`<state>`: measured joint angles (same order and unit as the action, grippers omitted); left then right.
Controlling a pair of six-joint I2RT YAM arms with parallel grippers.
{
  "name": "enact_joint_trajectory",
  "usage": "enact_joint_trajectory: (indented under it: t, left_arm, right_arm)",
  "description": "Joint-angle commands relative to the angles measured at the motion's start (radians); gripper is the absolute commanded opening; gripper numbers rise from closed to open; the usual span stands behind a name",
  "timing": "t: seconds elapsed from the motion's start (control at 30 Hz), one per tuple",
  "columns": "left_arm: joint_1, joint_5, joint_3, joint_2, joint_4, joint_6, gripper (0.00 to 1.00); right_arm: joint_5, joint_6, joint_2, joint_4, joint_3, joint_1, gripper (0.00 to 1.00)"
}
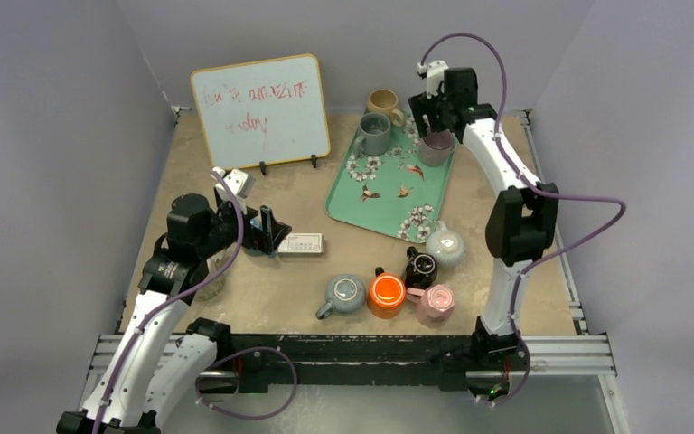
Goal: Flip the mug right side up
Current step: Place the cup on the tray.
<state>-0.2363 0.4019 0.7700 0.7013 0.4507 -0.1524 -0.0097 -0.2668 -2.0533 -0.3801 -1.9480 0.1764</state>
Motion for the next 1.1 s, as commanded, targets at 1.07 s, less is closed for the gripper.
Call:
enact_joint_trajectory:
  t: [1.07]
  left_arm:
    - [0.002, 0.015, -0.012, -0.034, -0.025, 0.013, 0.99]
  right_arm:
    - [-0.014, 0.036, -0.132, 0.224, 0.187, -0.086, 0.60]
